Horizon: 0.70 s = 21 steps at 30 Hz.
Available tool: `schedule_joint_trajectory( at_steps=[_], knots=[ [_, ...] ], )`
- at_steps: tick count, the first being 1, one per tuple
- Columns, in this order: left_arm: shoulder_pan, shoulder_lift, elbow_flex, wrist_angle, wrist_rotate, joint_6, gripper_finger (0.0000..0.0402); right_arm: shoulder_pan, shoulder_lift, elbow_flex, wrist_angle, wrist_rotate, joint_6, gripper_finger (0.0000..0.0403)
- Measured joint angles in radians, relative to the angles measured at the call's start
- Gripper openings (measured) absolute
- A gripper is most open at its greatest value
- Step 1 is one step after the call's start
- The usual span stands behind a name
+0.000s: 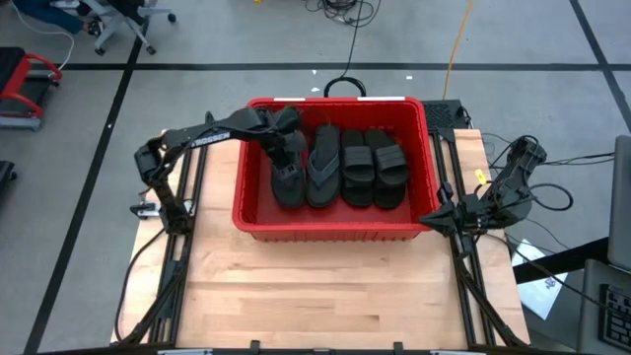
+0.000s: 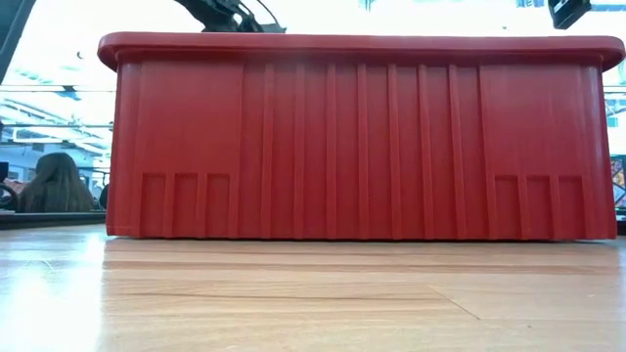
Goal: Pick and place slides into bin
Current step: Stack the black slipper in the red bin, then return to Home Position
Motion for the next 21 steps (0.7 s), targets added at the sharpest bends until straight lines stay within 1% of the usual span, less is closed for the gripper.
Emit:
schedule_joint_trajectory(
  at_steps=[3, 5, 7, 10, 12, 14, 16, 17, 19, 21],
  knots=[
    [-0.011, -0.063, 0.0, 0.018, 0.004, 0.019, 0.0287, 0.0, 0.0, 0.0, -0.018, 0.0, 0.023, 0.0],
    [-0.03, -0.123, 0.0, 0.045, 0.029, 0.092, 0.0274, 0.0, 0.0, 0.0, -0.025, -0.001, 0.014, 0.0],
    [-0.072, -0.195, -0.001, 0.094, 0.034, 0.168, 0.0249, 0.0, 0.0, 0.0, -0.025, -0.001, -0.016, 0.0],
    [-0.156, -0.302, -0.001, 0.247, 0.034, 0.214, 0.0192, 0.0, 0.0, 0.0, -0.022, 0.003, -0.043, 0.0],
    [-0.229, -0.358, 0.0, 0.347, 0.036, 0.253, 0.0142, 0.0, 0.0, 0.001, -0.02, 0.003, -0.046, 0.0],
    [-0.306, -0.395, 0.0, 0.404, 0.043, 0.29, 0.0088, 0.0, 0.0, 0.006, -0.024, 0.001, -0.053, 0.0],
    [-0.37, -0.413, 0.0, 0.436, 0.052, 0.283, 0.0035, 0.008, -0.006, 0.015, -0.028, -0.008, -0.091, 0.0],
    [-0.395, -0.416, 0.0, 0.439, 0.052, 0.253, 0.0018, 0.013, -0.016, 0.02, -0.04, -0.036, -0.106, 0.0],
    [-0.441, -0.415, 0.0, 0.424, 0.018, 0.171, 0.0011, 0.022, -0.047, 0.033, -0.099, -0.081, -0.108, 0.0],
    [-0.494, -0.414, 0.0, 0.41, -0.049, 0.122, 0.0013, 0.024, -0.093, 0.041, -0.201, -0.091, -0.067, 0.0]
  ],
)
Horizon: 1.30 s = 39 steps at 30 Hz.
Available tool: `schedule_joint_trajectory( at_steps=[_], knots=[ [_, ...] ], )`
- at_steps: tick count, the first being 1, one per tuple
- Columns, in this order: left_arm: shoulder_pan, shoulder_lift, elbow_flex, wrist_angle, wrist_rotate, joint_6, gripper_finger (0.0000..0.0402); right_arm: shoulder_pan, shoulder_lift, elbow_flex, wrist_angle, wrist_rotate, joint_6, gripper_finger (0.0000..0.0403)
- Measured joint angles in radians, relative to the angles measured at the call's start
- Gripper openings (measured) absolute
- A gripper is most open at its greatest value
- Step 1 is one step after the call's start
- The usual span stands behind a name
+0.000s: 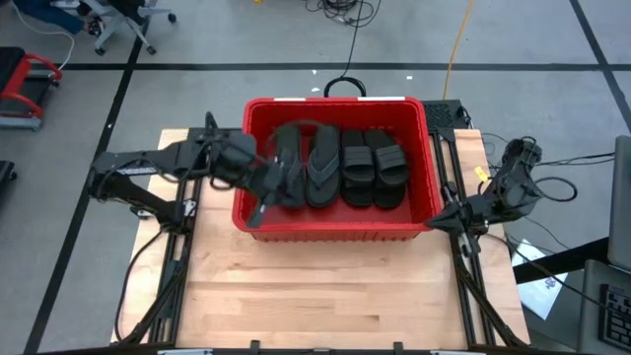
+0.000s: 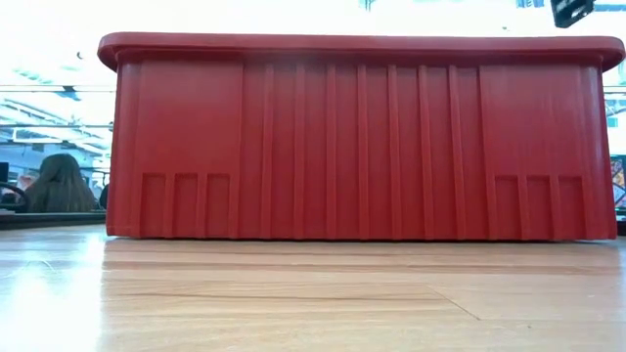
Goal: Pick and place slides into bin
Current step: Return to Home Position
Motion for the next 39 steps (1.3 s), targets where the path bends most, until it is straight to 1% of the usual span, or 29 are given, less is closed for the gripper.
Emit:
schedule_joint_trajectory(
  at_steps=[3, 5, 7, 9, 12, 14, 15, 17, 18, 20, 23, 25, 27, 29, 31, 33, 35, 39],
  knots=[
    [-0.074, 0.019, 0.0, 0.039, -0.072, -0.021, 0.0004, -0.001, -0.088, 0.006, -0.117, -0.06, 0.015, 0.0],
    [-0.108, 0.033, -0.002, 0.064, -0.131, -0.062, 0.0003, 0.0, -0.152, 0.01, -0.137, -0.068, -0.026, 0.0],
    [-0.132, 0.056, -0.003, 0.139, -0.193, -0.1, 0.0002, -0.001, -0.212, 0.019, -0.146, -0.067, -0.084, 0.0],
    [-0.15, 0.071, -0.035, 0.273, -0.209, -0.096, 0.0001, -0.001, -0.246, 0.034, -0.171, -0.065, -0.139, 0.0],
    [-0.146, 0.075, -0.156, 0.55, -0.205, -0.065, 0.0001, -0.001, -0.234, 0.074, -0.261, -0.046, -0.182, 0.0],
    [-0.106, 0.083, -0.244, 0.74, -0.203, -0.085, 0.0001, -0.001, -0.215, 0.104, -0.286, -0.037, -0.163, 0.0],
    [-0.084, 0.085, -0.282, 0.809, -0.203, -0.103, 0.0001, -0.001, -0.209, 0.114, -0.286, -0.035, -0.158, 0.0],
    [-0.042, 0.085, -0.348, 0.911, -0.19, -0.128, 0.0001, -0.001, -0.206, 0.127, -0.278, -0.028, -0.159, 0.0],
    [-0.023, 0.085, -0.371, 0.943, -0.172, -0.129, 0.0001, -0.001, -0.208, 0.131, -0.281, -0.008, -0.161, 0.0],
    [0.012, 0.076, -0.408, 0.963, -0.146, -0.13, 0.0001, 0.0, -0.225, 0.136, -0.314, 0.045, -0.168, 0.0],
    [0.067, 0.042, -0.442, 0.957, -0.111, -0.126, 0.0, 0.0, -0.246, 0.149, -0.359, 0.108, -0.125, 0.0],
    [0.095, -0.006, -0.458, 0.957, -0.095, -0.115, 0.0001, 0.001, -0.246, 0.178, -0.422, 0.121, -0.091, 0.0],
    [0.122, -0.052, -0.48, 0.967, -0.076, -0.1, 0.0, 0.004, -0.246, 0.217, -0.51, 0.161, -0.05, 0.0],
    [0.151, -0.098, -0.521, 0.954, -0.07, -0.097, 0.0, 0.009, -0.246, 0.264, -0.654, 0.194, 0.036, 0.0],
    [0.173, -0.15, -0.576, 0.945, -0.075, -0.107, 0.0, 0.021, -0.246, 0.293, -0.705, 0.178, 0.102, 0.0],
    [0.187, -0.212, -0.631, 0.952, -0.074, -0.128, 0.0, 0.046, -0.246, 0.284, -0.647, 0.107, 0.103, 0.0],
    [0.191, -0.263, -0.69, 0.958, -0.076, -0.148, 0.0, 0.072, -0.246, 0.232, -0.532, 0.066, 0.076, 0.0],
    [0.193, -0.318, -0.773, 0.959, -0.099, -0.185, 0.0, 0.118, -0.245, 0.05, -0.274, 0.004, 0.026, 0.0]
  ],
)
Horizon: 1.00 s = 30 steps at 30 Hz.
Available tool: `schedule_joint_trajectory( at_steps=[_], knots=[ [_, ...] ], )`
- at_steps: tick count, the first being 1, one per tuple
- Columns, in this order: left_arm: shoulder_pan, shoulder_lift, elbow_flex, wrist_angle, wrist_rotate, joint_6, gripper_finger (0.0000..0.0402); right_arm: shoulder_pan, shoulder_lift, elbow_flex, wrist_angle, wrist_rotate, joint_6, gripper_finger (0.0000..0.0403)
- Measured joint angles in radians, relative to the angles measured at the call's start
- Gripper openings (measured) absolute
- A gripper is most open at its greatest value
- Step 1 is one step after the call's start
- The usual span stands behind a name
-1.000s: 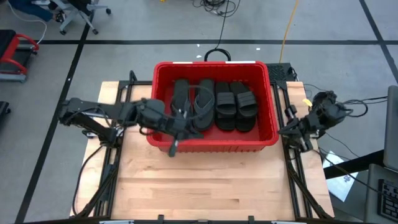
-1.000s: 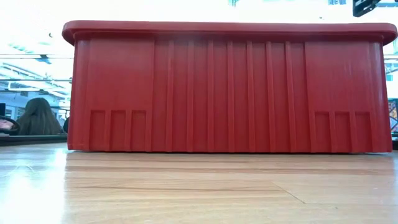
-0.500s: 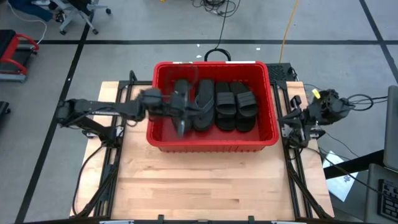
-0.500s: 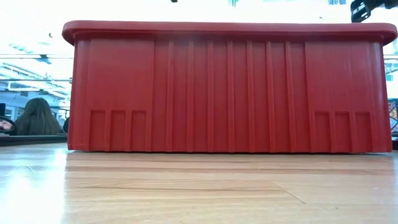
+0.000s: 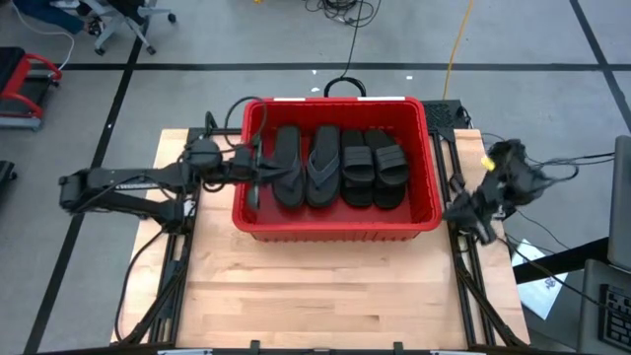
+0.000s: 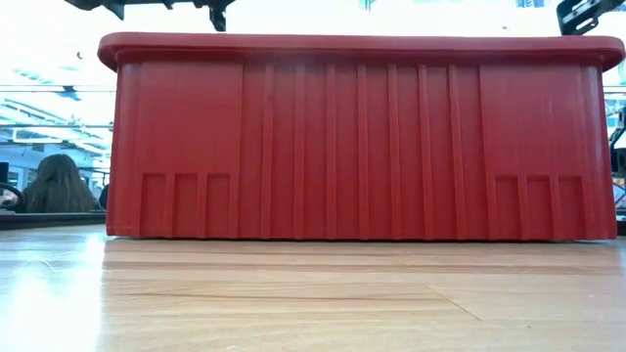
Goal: Pick and place slides into bin
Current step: Return to Home Position
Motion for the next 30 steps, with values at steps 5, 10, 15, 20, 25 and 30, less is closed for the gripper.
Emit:
schedule_joint_trajectory(
  at_steps=[5, 10, 15, 20, 25, 30],
  knots=[
    [-0.001, -0.034, -0.015, 0.036, 0.038, -0.036, 0.0, 0.013, 0.0, -0.175, 0.299, -0.117, 0.099, 0.0],
    [-0.001, -0.033, -0.007, 0.035, 0.048, -0.07, 0.0, 0.011, 0.017, -0.299, 0.392, -0.223, 0.146, 0.0],
    [-0.001, -0.032, -0.007, 0.02, 0.038, -0.132, 0.0, -0.064, 0.0, -0.356, 0.439, -0.229, -0.005, 0.0],
    [0.005, -0.032, -0.007, 0.003, 0.037, -0.149, 0.0001, -0.254, -0.001, -0.357, 0.386, -0.307, -0.049, 0.0],
    [0.014, -0.032, -0.007, -0.008, 0.018, -0.158, 0.0001, -0.44, 0.003, -0.368, 0.437, -0.512, 0.042, 0.0],
    [0.012, -0.032, -0.006, -0.13, 0.019, -0.148, 0.0, -0.511, 0.025, -0.36, 0.553, -0.595, 0.05, 0.0]
  ],
)
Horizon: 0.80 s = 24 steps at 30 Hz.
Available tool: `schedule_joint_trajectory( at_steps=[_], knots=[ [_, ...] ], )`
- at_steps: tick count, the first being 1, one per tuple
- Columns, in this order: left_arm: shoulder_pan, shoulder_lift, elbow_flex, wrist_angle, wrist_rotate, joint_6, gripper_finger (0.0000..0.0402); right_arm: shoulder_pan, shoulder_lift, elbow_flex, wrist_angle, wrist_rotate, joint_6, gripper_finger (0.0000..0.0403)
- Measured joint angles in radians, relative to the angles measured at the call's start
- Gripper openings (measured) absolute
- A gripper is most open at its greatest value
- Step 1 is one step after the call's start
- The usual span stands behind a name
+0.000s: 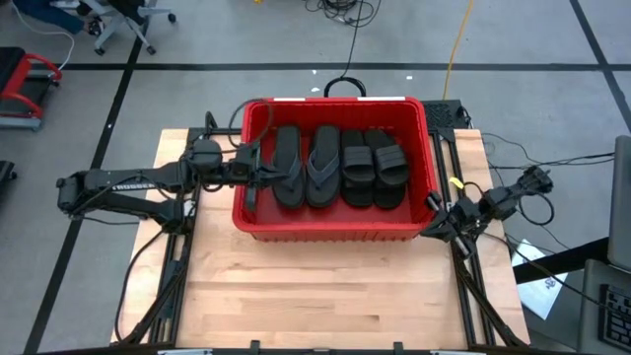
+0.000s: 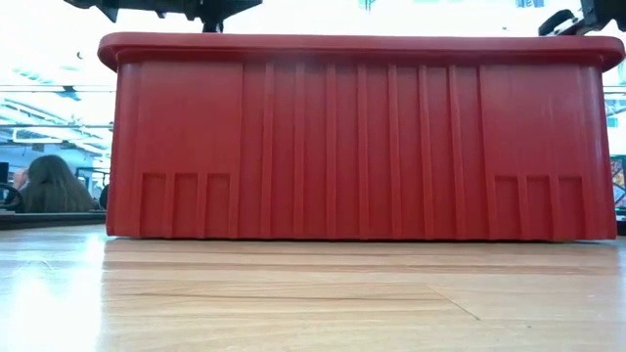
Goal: Pick and place slides into bin
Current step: Return to Home Position
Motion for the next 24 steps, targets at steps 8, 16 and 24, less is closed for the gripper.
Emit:
schedule_joint_trajectory(
  at_steps=[8, 16, 24],
  knots=[
    [-0.071, 0.039, 0.0, -0.062, -0.034, -0.01, 0.0, -0.002, 0.097, 0.039, 0.002, -0.028, 0.024, 0.0],
    [-0.092, 0.083, 0.0, -0.015, -0.026, 0.0, 0.0, -0.015, 0.298, 0.205, -0.042, -0.055, -0.093, 0.0],
    [-0.052, 0.087, 0.0, 0.11, -0.023, 0.052, 0.0, -0.185, 0.368, 0.335, -0.184, -0.128, -0.136, 0.0]
  ],
)
